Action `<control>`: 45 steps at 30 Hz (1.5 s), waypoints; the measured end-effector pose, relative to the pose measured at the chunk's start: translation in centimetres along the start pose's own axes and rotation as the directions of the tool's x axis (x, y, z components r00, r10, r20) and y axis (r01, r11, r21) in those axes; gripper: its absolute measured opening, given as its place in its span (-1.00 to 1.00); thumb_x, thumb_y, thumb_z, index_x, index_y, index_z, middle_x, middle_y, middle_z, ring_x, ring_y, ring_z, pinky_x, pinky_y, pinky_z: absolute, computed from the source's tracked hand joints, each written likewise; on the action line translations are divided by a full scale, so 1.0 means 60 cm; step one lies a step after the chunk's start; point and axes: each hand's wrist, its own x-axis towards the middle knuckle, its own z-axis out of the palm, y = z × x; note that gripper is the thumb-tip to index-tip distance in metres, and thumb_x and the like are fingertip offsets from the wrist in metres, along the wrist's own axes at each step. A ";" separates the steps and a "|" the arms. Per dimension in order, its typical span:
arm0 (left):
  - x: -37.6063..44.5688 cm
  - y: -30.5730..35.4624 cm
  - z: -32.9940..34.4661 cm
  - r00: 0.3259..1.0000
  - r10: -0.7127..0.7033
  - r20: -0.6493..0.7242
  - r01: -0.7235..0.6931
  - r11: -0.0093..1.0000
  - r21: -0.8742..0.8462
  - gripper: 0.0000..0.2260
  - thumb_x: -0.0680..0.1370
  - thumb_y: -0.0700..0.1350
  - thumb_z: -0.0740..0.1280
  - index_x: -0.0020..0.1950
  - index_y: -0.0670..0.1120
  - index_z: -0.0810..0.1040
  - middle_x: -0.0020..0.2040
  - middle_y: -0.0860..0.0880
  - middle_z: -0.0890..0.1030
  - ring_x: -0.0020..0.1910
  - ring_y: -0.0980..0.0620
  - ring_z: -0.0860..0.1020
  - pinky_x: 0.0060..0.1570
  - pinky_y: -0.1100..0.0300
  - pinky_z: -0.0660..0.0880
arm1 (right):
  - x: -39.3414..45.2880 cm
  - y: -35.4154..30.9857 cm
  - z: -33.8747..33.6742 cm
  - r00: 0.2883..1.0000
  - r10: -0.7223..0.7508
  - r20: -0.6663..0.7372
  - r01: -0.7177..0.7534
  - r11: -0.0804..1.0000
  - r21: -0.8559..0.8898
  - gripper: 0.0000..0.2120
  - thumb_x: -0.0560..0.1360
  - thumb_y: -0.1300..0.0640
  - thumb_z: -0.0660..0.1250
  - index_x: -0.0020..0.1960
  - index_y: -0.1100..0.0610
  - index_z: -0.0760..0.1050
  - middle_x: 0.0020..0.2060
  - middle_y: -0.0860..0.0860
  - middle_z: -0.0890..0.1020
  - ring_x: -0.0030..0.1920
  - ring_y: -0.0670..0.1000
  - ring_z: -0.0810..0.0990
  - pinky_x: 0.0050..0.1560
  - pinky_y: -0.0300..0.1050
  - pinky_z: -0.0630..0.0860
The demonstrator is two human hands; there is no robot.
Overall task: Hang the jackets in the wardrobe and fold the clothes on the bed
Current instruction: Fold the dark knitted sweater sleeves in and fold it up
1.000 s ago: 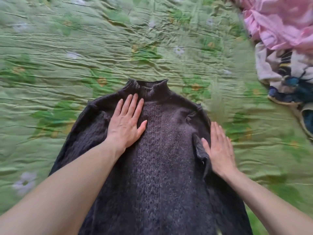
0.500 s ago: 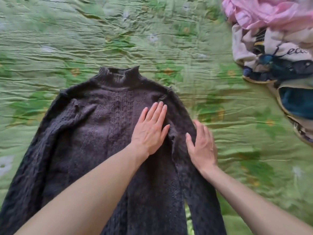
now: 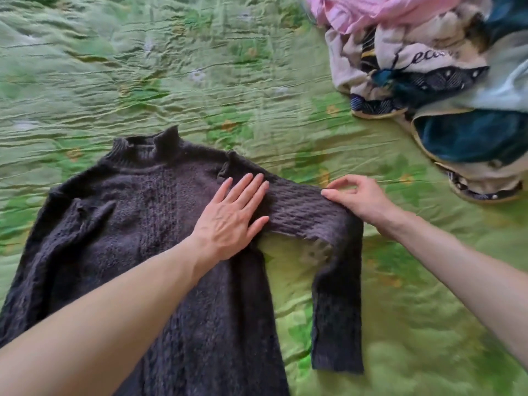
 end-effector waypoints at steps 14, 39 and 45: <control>0.115 0.088 -0.029 1.000 0.026 0.011 -0.027 0.999 0.035 -0.70 0.55 -0.04 0.14 0.14 -0.19 0.48 0.04 -0.21 0.49 0.05 -0.29 0.49 0.22 -0.12 0.36 | -0.050 0.048 -0.088 0.874 0.222 0.433 -0.294 0.950 0.106 -0.61 0.50 -0.03 0.50 0.19 0.22 0.66 0.10 0.15 0.74 0.10 0.10 0.70 0.19 0.02 0.59; 0.099 0.204 0.046 0.933 -0.279 0.229 0.294 0.955 -0.034 -0.20 0.52 0.55 -0.20 0.67 0.22 -0.29 0.69 -0.09 -0.30 0.66 -0.26 -0.26 0.51 -0.49 -0.18 | -0.108 0.213 -0.251 0.980 -0.001 -0.200 -0.088 0.895 -0.438 -0.65 0.55 -0.25 0.38 -0.13 0.04 0.58 -0.15 0.04 0.68 -0.06 0.13 0.64 -0.05 -0.01 0.50; 0.095 0.218 0.048 0.963 -0.262 0.058 0.267 0.959 -0.095 -0.31 0.65 0.38 -0.12 0.72 0.10 -0.05 0.72 -0.14 -0.09 0.69 -0.21 -0.14 0.59 -0.33 -0.13 | -0.103 0.224 -0.279 0.935 0.067 -0.348 -0.214 0.890 -0.403 -0.53 0.58 -0.27 0.33 -0.15 0.15 0.58 -0.21 0.04 0.65 -0.16 0.11 0.59 -0.19 -0.03 0.40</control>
